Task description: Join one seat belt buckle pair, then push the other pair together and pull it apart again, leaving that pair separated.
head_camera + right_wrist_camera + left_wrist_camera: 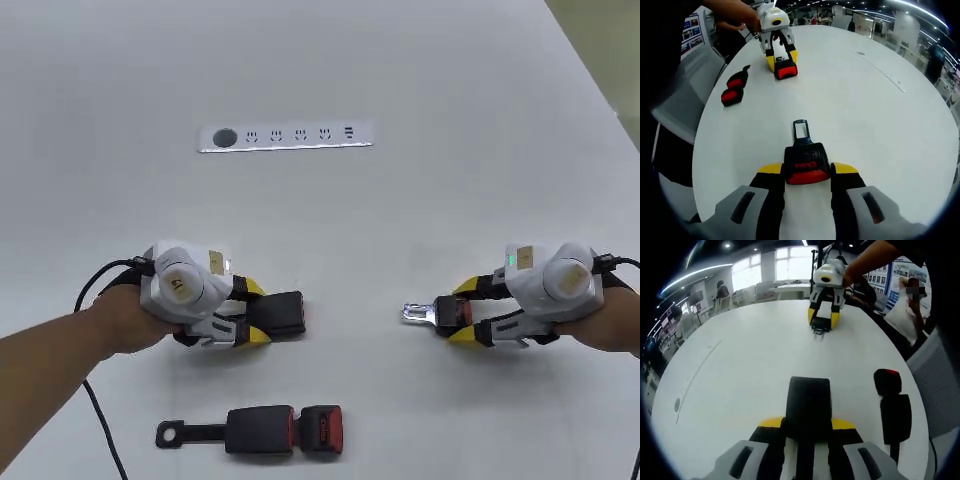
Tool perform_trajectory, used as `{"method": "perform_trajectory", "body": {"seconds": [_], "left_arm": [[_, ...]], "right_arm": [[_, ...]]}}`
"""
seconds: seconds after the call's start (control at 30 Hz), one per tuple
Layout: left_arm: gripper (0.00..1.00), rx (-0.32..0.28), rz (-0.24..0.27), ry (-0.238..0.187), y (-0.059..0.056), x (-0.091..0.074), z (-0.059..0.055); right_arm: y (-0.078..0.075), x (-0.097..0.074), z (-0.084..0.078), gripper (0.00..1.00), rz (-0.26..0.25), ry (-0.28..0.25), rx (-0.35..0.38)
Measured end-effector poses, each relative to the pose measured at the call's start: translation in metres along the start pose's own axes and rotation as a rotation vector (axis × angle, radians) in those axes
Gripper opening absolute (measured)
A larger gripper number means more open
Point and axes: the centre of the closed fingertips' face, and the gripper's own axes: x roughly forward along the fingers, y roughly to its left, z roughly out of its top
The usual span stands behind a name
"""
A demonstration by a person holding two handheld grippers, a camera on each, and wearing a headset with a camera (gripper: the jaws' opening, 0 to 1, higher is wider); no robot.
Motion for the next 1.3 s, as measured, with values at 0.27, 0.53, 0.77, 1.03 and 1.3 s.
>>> {"method": "perform_trajectory", "body": {"seconds": [0.27,0.53,0.77,1.03,1.3], "left_arm": [[0.33,0.023,-0.027,0.016,0.001,0.000,-0.002],[0.33,0.018,-0.030,0.021,0.000,-0.001,-0.003],[0.33,0.021,-0.030,0.026,-0.001,-0.002,-0.002],[0.33,0.014,-0.030,0.031,-0.001,-0.003,-0.004],[0.33,0.013,-0.028,0.038,0.000,-0.002,-0.005]], "right_arm": [[0.000,-0.001,0.000,0.33,0.014,0.004,-0.023],[-0.001,-0.001,-0.001,0.33,0.020,0.014,-0.032],[0.002,0.005,0.010,0.33,0.039,0.019,-0.059],[0.000,0.012,0.026,0.33,0.049,0.015,-0.067],[0.006,0.032,0.043,0.33,0.052,0.009,-0.083]]}}
